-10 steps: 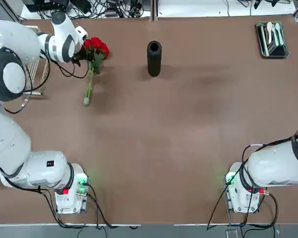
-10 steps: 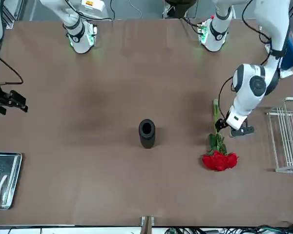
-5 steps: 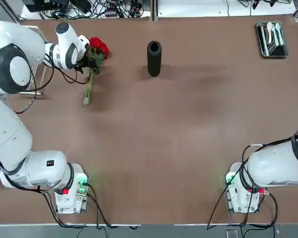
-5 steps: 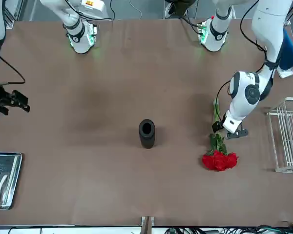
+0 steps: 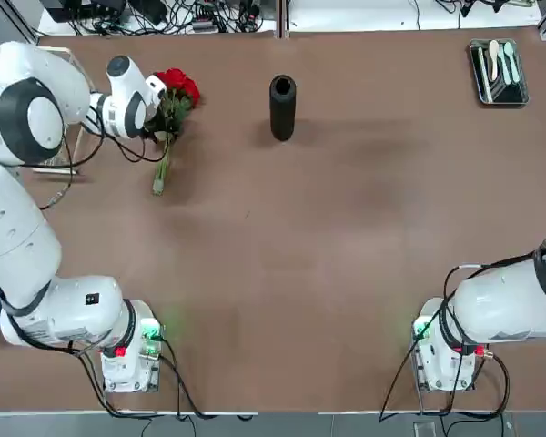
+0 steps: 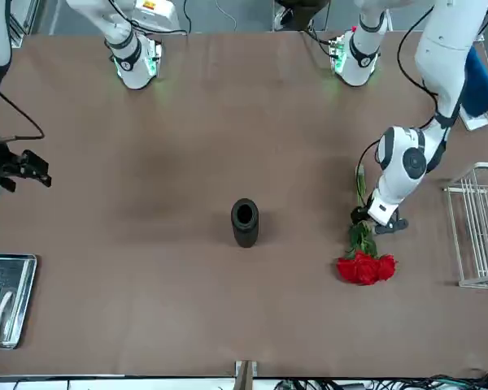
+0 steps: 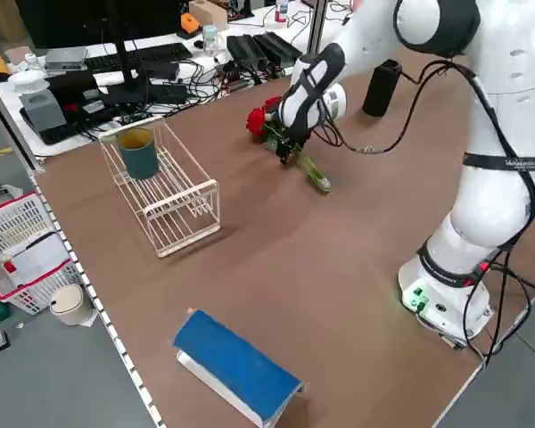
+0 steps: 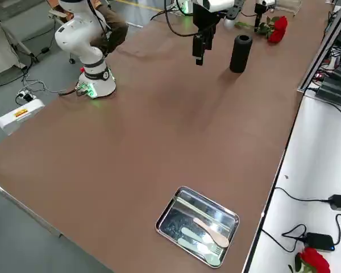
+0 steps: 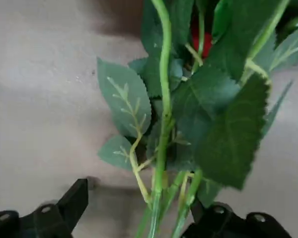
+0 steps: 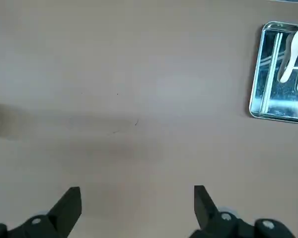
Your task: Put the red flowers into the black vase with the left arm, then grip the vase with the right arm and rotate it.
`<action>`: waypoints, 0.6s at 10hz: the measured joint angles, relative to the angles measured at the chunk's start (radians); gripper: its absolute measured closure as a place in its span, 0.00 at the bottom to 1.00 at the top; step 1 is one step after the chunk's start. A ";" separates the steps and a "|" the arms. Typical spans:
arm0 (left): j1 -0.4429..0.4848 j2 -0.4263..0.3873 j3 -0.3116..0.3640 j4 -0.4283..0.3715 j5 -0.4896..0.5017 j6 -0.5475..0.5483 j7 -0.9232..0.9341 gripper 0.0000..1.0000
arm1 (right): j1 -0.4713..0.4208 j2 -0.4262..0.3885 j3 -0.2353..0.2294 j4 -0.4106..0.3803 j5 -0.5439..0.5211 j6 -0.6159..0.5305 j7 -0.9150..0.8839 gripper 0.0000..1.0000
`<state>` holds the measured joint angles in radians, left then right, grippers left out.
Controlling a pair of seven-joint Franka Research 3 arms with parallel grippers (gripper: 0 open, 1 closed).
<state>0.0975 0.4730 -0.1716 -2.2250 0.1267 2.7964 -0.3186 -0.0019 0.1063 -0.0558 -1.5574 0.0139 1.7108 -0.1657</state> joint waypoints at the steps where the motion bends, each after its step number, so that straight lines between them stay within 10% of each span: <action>1: 0.000 0.001 0.001 0.001 0.000 0.000 0.000 0.22 | 0.001 0.000 0.000 0.000 0.000 0.000 -0.002 0.00; 6: 0.004 -0.006 0.004 0.006 0.007 -0.003 0.001 0.87 | 0.031 0.000 0.003 -0.001 0.000 0.000 -0.002 0.00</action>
<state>0.1012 0.4668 -0.1678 -2.2187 0.1336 2.7934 -0.3179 0.0292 0.1067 -0.0526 -1.5586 0.0135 1.7105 -0.1681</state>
